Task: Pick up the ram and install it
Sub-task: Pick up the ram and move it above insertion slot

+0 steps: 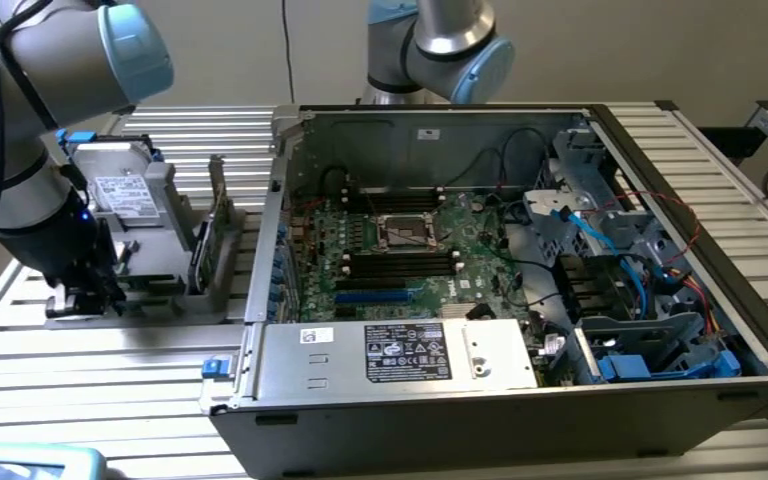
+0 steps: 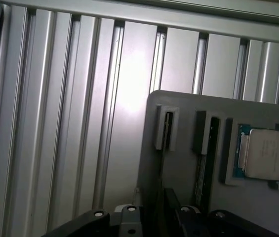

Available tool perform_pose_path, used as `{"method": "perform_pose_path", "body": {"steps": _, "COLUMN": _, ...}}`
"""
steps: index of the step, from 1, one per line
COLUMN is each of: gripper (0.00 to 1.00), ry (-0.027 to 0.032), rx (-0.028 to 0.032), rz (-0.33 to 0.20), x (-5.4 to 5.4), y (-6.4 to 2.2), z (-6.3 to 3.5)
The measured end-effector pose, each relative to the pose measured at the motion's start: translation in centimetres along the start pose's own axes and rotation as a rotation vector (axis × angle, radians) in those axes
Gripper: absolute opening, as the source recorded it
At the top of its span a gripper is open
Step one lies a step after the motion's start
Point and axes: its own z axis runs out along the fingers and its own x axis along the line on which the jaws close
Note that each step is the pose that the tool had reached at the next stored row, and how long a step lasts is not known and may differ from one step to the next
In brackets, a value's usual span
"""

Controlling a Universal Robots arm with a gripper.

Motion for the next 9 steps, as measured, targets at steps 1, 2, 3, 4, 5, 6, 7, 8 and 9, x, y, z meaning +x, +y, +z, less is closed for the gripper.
{"method": "perform_pose_path", "body": {"steps": 1, "gripper": 0.31, "ry": -0.0004, "rx": -0.0001, "rz": 0.0, "x": 0.0, "y": 0.0, "z": 0.0}}
{"method": "perform_pose_path", "body": {"steps": 2, "gripper": 0.28, "ry": -0.0011, "rx": 0.0, "rz": 0.0, "x": -0.01, "y": 0.0, "z": 0.01}}
{"method": "perform_pose_path", "body": {"steps": 3, "gripper": 0.22, "ry": -0.0011, "rx": 0.0, "rz": 0.0, "x": -0.01, "y": 0.0, "z": 0.01}}
{"method": "perform_pose_path", "body": {"steps": 4, "gripper": 0.22, "ry": -0.0012, "rx": 0.0001, "rz": 0.0, "x": 0.0, "y": 0.0, "z": 0.01}}
{"method": "perform_pose_path", "body": {"steps": 5, "gripper": 0.16, "ry": -0.0015, "rx": 0.0002, "rz": 0.0, "x": 0.0, "y": -0.01, "z": 0.02}}
{"method": "perform_pose_path", "body": {"steps": 6, "gripper": 0.15, "ry": -0.0016, "rx": 0.0002, "rz": 0.0, "x": 0.0, "y": 0.0, "z": 0.02}}
{"method": "perform_pose_path", "body": {"steps": 7, "gripper": 0.15, "ry": -0.002, "rx": 0.0003, "rz": 0.0, "x": 0.0, "y": 0.0, "z": 0.02}}
{"method": "perform_pose_path", "body": {"steps": 8, "gripper": 0.15, "ry": -0.003, "rx": 0.0005, "rz": 0.0, "x": 0.0, "y": 0.01, "z": -0.08}}
{"method": "perform_pose_path", "body": {"steps": 9, "gripper": 0.15, "ry": -0.0033, "rx": 0.0006, "rz": 0.0, "x": -0.01, "y": 0.06, "z": -0.47}}
